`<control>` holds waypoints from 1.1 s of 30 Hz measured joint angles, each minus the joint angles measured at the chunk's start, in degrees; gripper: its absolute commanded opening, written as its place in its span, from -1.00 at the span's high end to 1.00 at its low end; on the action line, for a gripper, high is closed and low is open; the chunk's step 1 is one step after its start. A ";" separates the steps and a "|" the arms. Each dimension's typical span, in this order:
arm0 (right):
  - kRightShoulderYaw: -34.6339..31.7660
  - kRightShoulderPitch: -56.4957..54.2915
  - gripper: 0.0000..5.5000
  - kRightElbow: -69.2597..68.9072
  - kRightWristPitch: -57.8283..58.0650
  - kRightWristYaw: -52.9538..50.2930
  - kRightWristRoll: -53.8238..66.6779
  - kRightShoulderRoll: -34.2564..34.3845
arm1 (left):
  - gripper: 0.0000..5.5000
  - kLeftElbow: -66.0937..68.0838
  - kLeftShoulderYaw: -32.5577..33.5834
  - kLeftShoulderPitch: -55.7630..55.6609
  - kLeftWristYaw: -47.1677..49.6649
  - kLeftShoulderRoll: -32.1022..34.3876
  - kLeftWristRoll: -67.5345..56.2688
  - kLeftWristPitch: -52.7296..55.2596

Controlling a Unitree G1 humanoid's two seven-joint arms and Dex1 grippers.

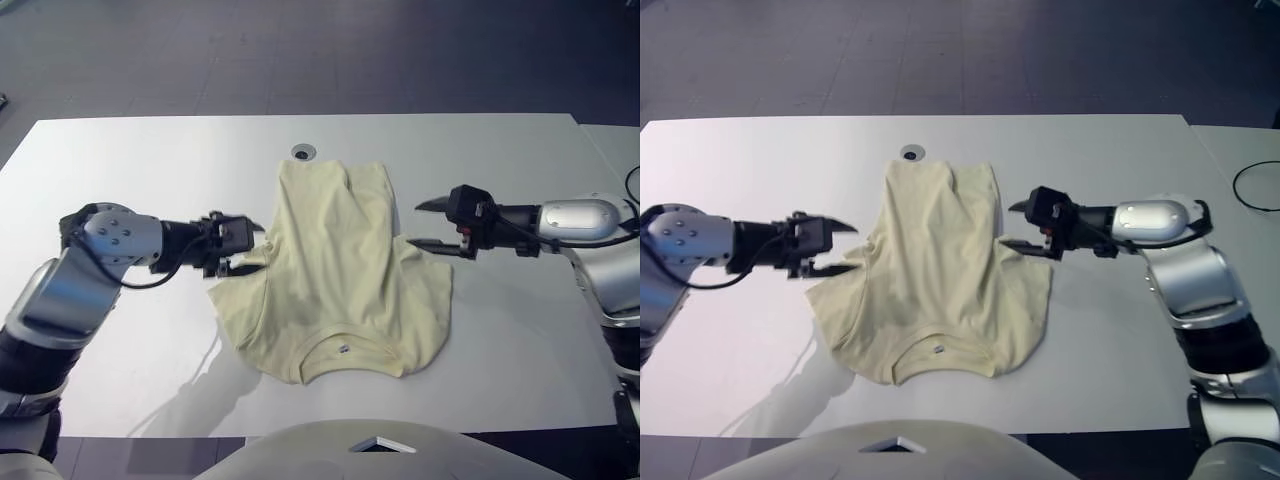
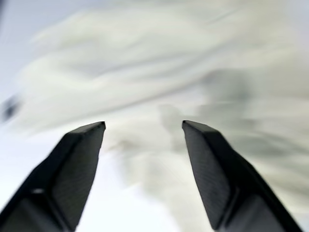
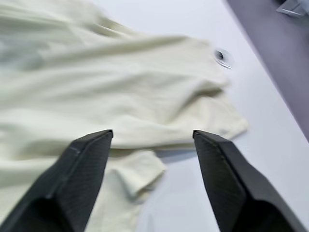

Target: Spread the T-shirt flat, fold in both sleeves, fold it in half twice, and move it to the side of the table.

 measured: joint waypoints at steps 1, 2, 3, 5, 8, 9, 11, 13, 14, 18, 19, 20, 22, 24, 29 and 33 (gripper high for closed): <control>0.97 0.20 -0.36 1.47 -1.26 -1.16 -1.58 0.70 | -0.37 0.60 -1.00 0.41 1.89 -1.40 1.11 0.36; 1.73 0.48 -0.38 2.71 -2.33 -2.06 -2.89 1.10 | -0.39 0.82 -1.85 1.11 2.97 -2.45 1.76 0.39; 2.52 0.83 -0.46 4.01 -3.58 -2.98 -4.36 1.45 | -0.48 1.32 -2.93 1.85 3.97 -3.36 2.61 0.04; 3.66 2.11 -0.56 6.05 -5.87 -4.12 -6.50 1.66 | -0.58 3.69 -4.65 3.53 5.76 -4.00 4.99 -0.98; 5.49 2.72 -0.74 9.52 -9.63 -6.01 -10.18 2.65 | -0.76 9.22 -6.22 3.63 9.51 -5.06 9.67 -3.94; 5.90 2.85 -0.80 10.65 -10.80 -6.56 -11.25 2.75 | -0.83 10.58 -6.46 3.67 10.22 -5.39 10.53 -4.39; 7.11 3.19 -0.94 12.84 -12.96 -6.82 -13.61 2.76 | -0.96 12.06 -6.48 3.64 10.99 -5.61 11.27 -5.47; 7.65 3.79 -0.95 13.99 -15.14 -6.90 -15.18 2.49 | -0.96 12.21 -6.39 3.69 11.20 -5.60 11.69 -6.13; 7.69 3.78 -0.95 14.25 -16.02 -6.88 -15.85 2.17 | -0.96 12.19 -6.39 3.81 11.18 -5.60 11.85 -6.20; 7.44 3.70 -0.95 15.99 -18.85 -7.08 -19.03 -0.97 | -0.96 11.03 -6.23 5.45 11.96 -5.53 13.28 -6.29; 7.27 3.91 -0.95 16.04 -18.88 -7.19 -19.29 -1.49 | -0.96 10.88 -6.30 5.93 12.15 -5.48 13.43 -6.29; 6.93 4.28 -0.95 16.04 -18.89 -7.37 -19.54 -2.01 | -0.96 10.54 -6.32 6.38 12.56 -5.46 13.83 -6.28; 6.26 5.02 -0.95 15.98 -18.55 -7.94 -19.98 -2.65 | -0.96 9.71 -6.37 7.14 13.30 -5.32 15.06 -6.29; 5.48 5.90 -0.95 15.81 -17.92 -8.19 -20.54 -3.30 | -0.96 9.18 -6.48 7.75 14.01 -5.06 16.14 -6.29; 4.21 8.43 -0.95 13.93 -16.19 -8.61 -21.24 -4.27 | -0.96 6.85 -6.38 9.78 15.09 -4.76 18.00 -4.49; 3.51 9.65 -0.95 12.11 -14.29 -8.61 -21.35 -4.72 | -0.96 4.09 -3.71 11.68 13.89 -5.98 13.71 1.81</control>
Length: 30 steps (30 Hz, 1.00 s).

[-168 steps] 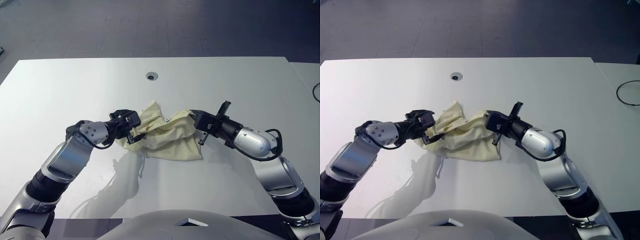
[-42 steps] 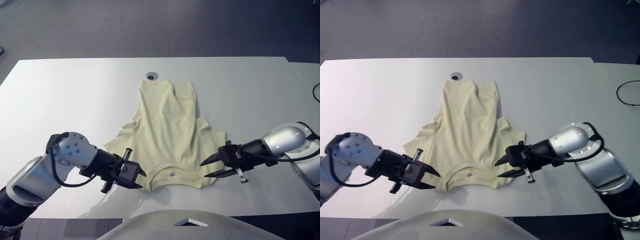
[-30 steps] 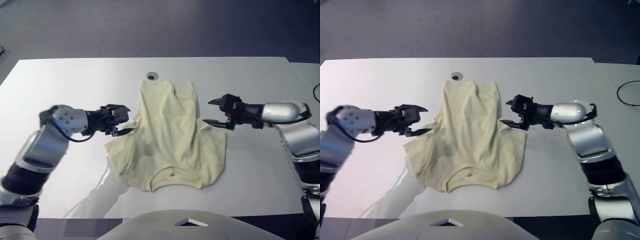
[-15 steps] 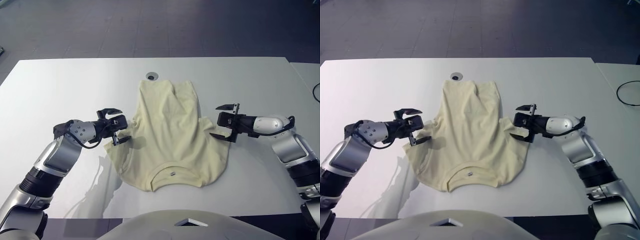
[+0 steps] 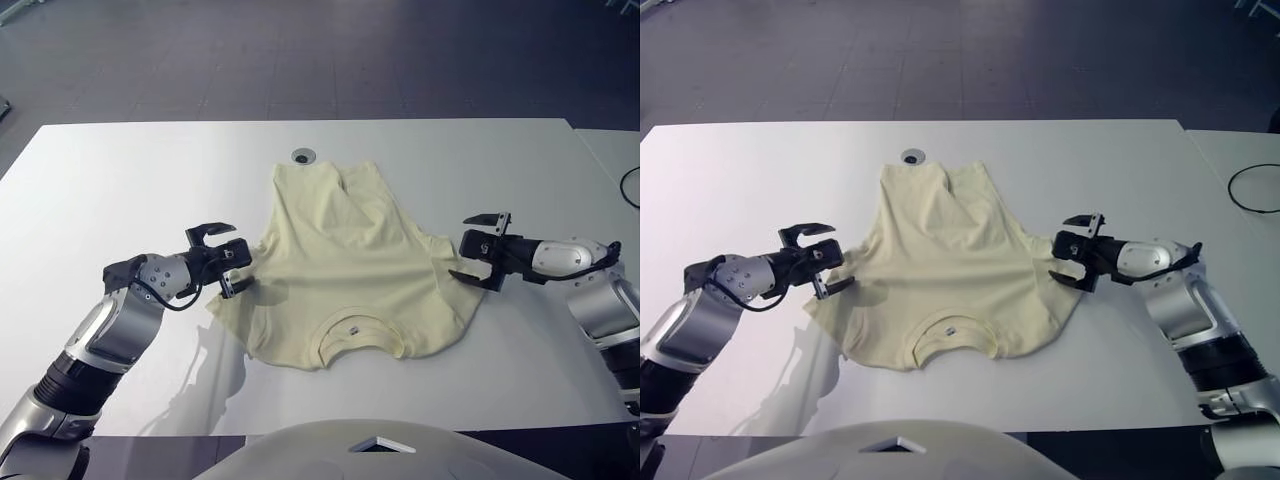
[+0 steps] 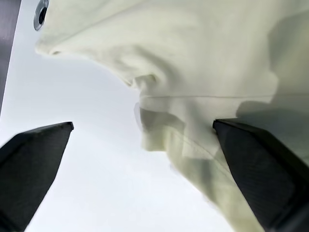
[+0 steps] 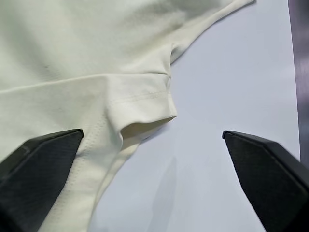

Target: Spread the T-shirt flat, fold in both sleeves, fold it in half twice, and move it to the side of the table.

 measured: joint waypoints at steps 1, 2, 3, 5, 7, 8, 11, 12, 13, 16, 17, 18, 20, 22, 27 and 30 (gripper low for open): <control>-0.11 0.07 -0.95 -0.31 0.51 0.02 0.01 0.00 | -0.96 -0.91 0.60 0.19 -0.45 -0.45 -1.11 1.40; -0.26 0.14 -0.95 -0.63 1.07 0.02 0.01 0.00 | -0.96 -1.77 1.11 0.32 -0.95 -0.88 -2.25 2.79; -0.54 0.25 -0.95 -0.94 1.74 0.02 0.03 0.00 | -0.96 -2.54 1.54 0.42 -1.61 -1.11 -3.31 4.17; -1.24 0.29 -0.95 -1.80 3.64 -0.03 0.18 0.07 | -0.96 -4.31 2.05 0.49 -3.42 -1.16 -5.78 6.90; -2.36 0.23 -0.95 -2.38 5.85 -0.15 1.01 0.64 | -0.96 -5.16 3.25 0.33 -4.65 -1.15 -8.00 9.01; -3.80 -0.28 -0.95 -3.09 7.71 -0.45 2.42 1.71 | -0.96 -6.08 4.86 -0.73 -5.36 -1.09 -9.72 10.34; -6.81 -4.31 -0.95 -4.84 12.01 -1.60 6.10 5.07 | -0.96 -5.84 8.55 -7.01 -6.41 -0.18 -12.09 11.18; -7.75 -6.00 -0.95 -4.76 13.51 -2.11 7.31 6.43 | -0.96 -4.79 9.23 -9.11 -6.57 0.14 -12.75 11.21; -8.59 -9.56 -0.95 -4.30 15.07 -2.95 8.85 8.47 | -0.96 -2.53 10.11 -12.98 -6.65 0.60 -12.95 10.82; -8.29 -18.64 -0.95 3.15 14.28 -7.50 8.96 14.27 | -0.96 6.06 8.88 -20.57 -4.48 -0.54 -11.16 7.84; -7.68 -22.86 -0.95 9.21 12.71 -10.12 8.45 17.20 | -0.96 11.40 7.61 -23.65 -2.37 -2.59 -9.75 6.30; -6.93 -25.45 -0.95 13.28 11.56 -11.67 7.74 19.20 | -0.96 14.85 6.63 -25.35 -1.05 -4.39 -8.84 5.28; -5.26 -30.31 -0.95 23.54 7.88 -14.94 6.30 23.10 | -0.96 23.76 4.31 -28.68 1.57 -8.60 -7.52 2.16; -4.56 -34.28 -0.95 33.33 4.60 -17.98 5.39 26.52 | -0.96 33.40 2.75 -32.04 4.31 -12.82 -6.48 -1.19; -4.43 -43.15 -0.95 55.69 -2.63 -23.67 4.54 33.82 | -0.96 59.60 2.24 -42.30 11.45 -23.73 -6.02 -9.26; -4.53 -47.15 -0.95 66.32 -6.15 -26.37 4.03 37.29 | -0.96 73.16 2.03 -47.96 14.55 -28.67 -4.65 -14.58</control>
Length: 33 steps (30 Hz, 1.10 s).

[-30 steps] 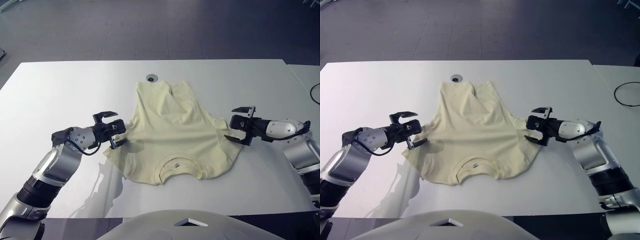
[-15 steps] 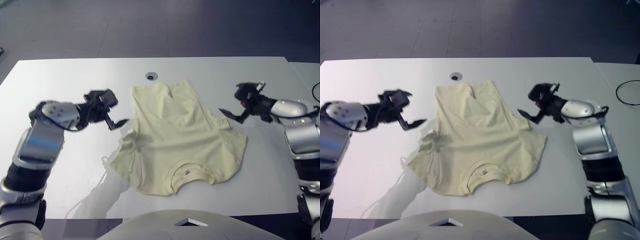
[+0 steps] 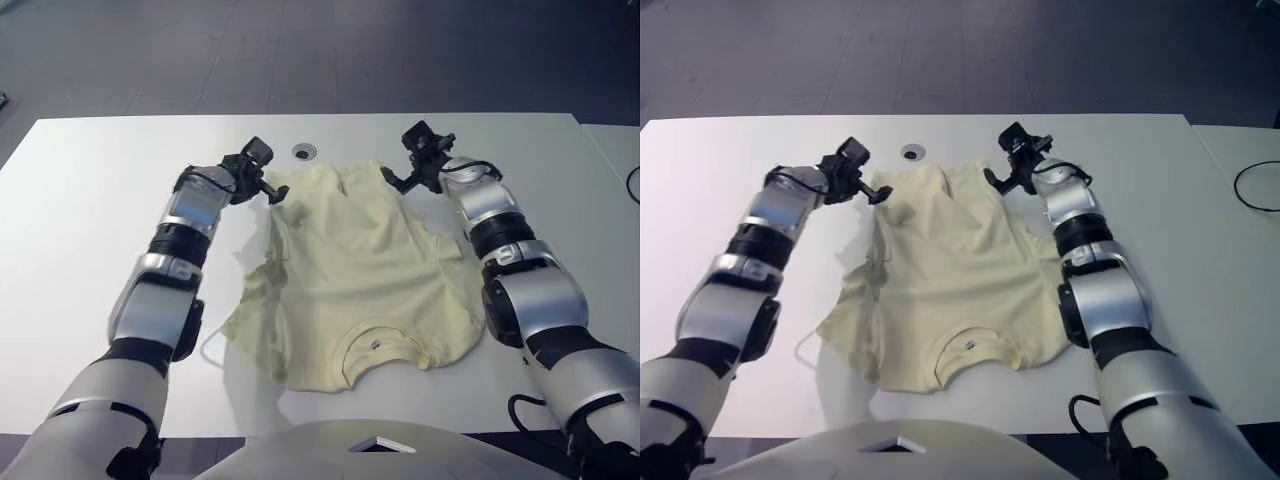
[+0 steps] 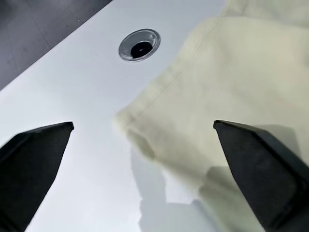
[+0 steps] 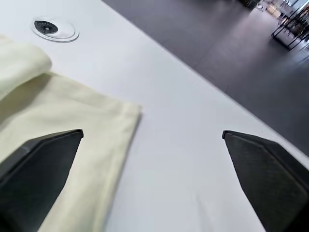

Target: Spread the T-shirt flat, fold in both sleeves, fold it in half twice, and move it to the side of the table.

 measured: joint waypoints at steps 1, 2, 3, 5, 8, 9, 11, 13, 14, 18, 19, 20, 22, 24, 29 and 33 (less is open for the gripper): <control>0.07 -1.44 -0.95 4.11 -1.51 -1.29 -0.79 1.32 | -0.96 5.45 -0.75 -2.08 1.38 -1.61 1.66 -2.61; 0.18 -2.14 -0.95 6.65 -2.10 -2.40 -1.56 2.37 | -0.96 8.79 -1.41 -3.29 2.25 -2.63 2.91 -4.19; 0.25 -2.27 -0.95 7.93 -2.47 -3.13 -1.96 2.93 | -0.96 10.72 -1.66 -3.79 2.72 -3.18 3.49 -5.34; 0.51 -2.22 -0.95 10.39 -2.93 -4.77 -2.90 3.35 | -0.96 13.93 -1.73 -4.27 3.64 -3.81 4.43 -7.52; 1.03 -2.18 -0.95 12.20 -3.20 -6.78 -4.56 3.33 | -0.96 17.01 -1.38 -5.33 4.97 -4.14 5.30 -9.44; 1.07 -2.17 -0.95 12.37 -3.18 -7.11 -4.83 3.33 | -0.96 17.45 -1.28 -5.42 5.33 -4.18 5.37 -9.73; 0.99 -2.17 -0.95 12.55 -2.90 -7.99 -5.24 3.25 | -0.96 17.94 -1.10 -5.44 5.71 -4.19 5.46 -10.20; 0.64 -2.17 -0.95 12.74 -2.10 -9.45 -5.41 3.02 | -0.96 18.39 -0.80 -5.43 6.46 -4.19 5.58 -10.63; 0.49 -2.17 -0.95 12.76 -1.77 -9.88 -5.43 2.77 | -0.96 18.55 -0.54 -5.43 6.80 -4.18 5.69 -10.69; -0.44 -2.17 -0.95 12.85 -0.87 -11.14 -5.51 2.50 | -0.96 19.38 0.62 -5.46 8.44 -4.18 5.81 -10.90; -0.57 -2.17 -0.95 12.86 -0.73 -11.51 -5.53 2.50 | -0.96 19.53 0.85 -5.46 8.86 -4.17 5.83 -10.89; -0.69 -2.17 -0.95 12.87 -0.60 -11.81 -5.55 2.50 | -0.96 19.60 0.97 -5.46 9.11 -4.18 5.86 -10.89; -1.18 -2.17 -0.95 12.89 -0.41 -12.24 -5.55 2.50 | -0.96 19.69 1.11 -5.53 9.47 -4.19 5.92 -10.89; -1.89 -2.17 -0.95 12.89 -0.39 -13.51 -5.36 2.50 | -0.96 19.86 1.34 -5.71 10.36 -4.22 6.08 -10.90; -7.17 -2.36 -0.95 12.54 -4.29 -18.83 -1.84 2.15 | -0.96 20.23 5.08 -6.72 14.50 -4.26 5.06 -13.15; -10.73 -3.44 -0.95 10.13 -8.02 -19.75 1.25 0.68 | -0.96 18.92 8.62 -9.50 14.36 -3.91 2.88 -16.03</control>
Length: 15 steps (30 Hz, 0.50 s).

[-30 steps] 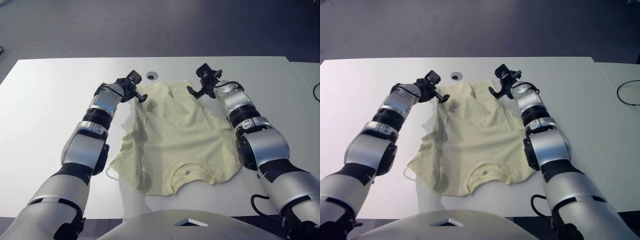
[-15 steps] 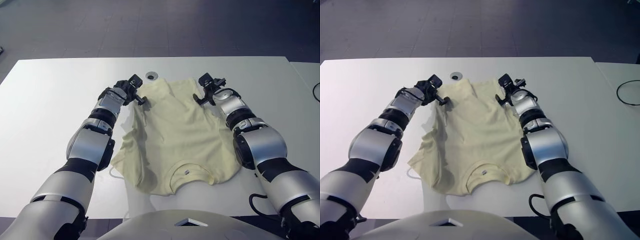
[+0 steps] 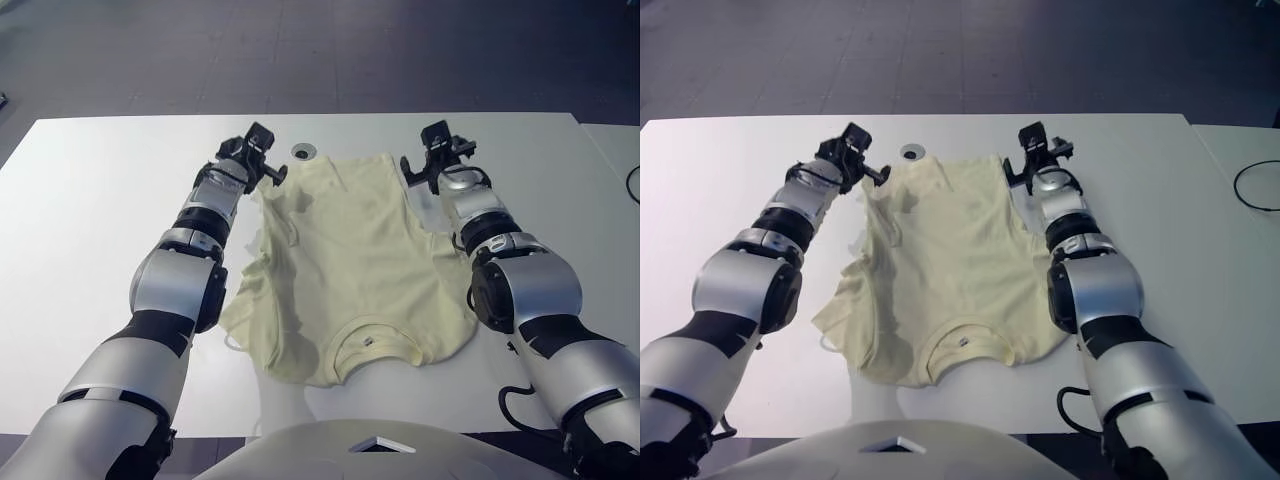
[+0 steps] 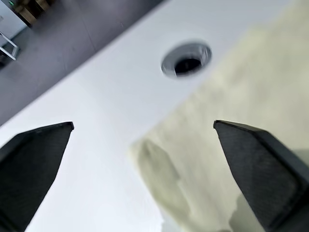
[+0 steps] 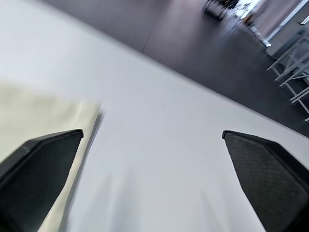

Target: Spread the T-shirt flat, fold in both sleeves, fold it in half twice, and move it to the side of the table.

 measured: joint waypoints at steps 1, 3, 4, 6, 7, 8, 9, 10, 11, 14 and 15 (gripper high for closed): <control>-0.94 -0.04 -0.95 -1.15 -0.35 0.59 0.81 -0.44 | -0.96 -1.08 0.61 -0.12 -0.45 0.33 -0.46 -0.16; -4.15 1.17 -0.95 -8.04 1.41 5.41 5.58 -2.27 | -0.96 -8.21 2.83 1.02 -3.42 2.59 -2.98 1.37; -5.21 2.17 -0.95 -11.44 2.96 6.77 7.22 -2.95 | -0.96 -11.92 3.50 2.12 -4.23 3.53 -3.73 2.65; -8.58 7.59 -0.95 -23.84 10.15 9.60 12.36 -4.69 | -0.96 -25.21 5.91 8.15 -6.31 5.87 -6.74 8.59; -10.02 10.70 -0.95 -28.78 13.54 10.27 14.32 -5.13 | -0.96 -30.63 7.08 11.51 -6.77 6.39 -8.13 11.60; -11.52 14.25 -0.95 -33.97 17.47 10.72 16.69 -5.51 | -0.96 -36.44 8.53 15.38 -7.13 6.53 -10.03 15.15; -12.94 17.30 -0.95 -37.76 20.61 11.12 18.54 -5.81 | -0.96 -40.84 9.85 18.82 -7.34 6.52 -11.42 17.96; -14.59 20.53 -0.95 -41.31 23.78 11.38 20.28 -6.15 | -0.96 -45.31 11.27 22.47 -7.42 6.46 -12.84 20.81; -16.85 24.90 -0.95 -45.95 28.07 11.85 22.54 -6.59 | -0.96 -51.32 13.32 27.53 -7.42 6.15 -15.07 24.56; -23.29 36.79 -0.95 -55.37 38.78 12.64 27.44 -7.65 | -0.96 -64.88 18.17 42.24 -7.13 4.63 -20.17 32.95; -24.93 40.01 -0.95 -57.92 41.81 12.89 29.00 -7.70 | -0.96 -68.47 19.33 46.38 -7.04 3.83 -21.45 34.95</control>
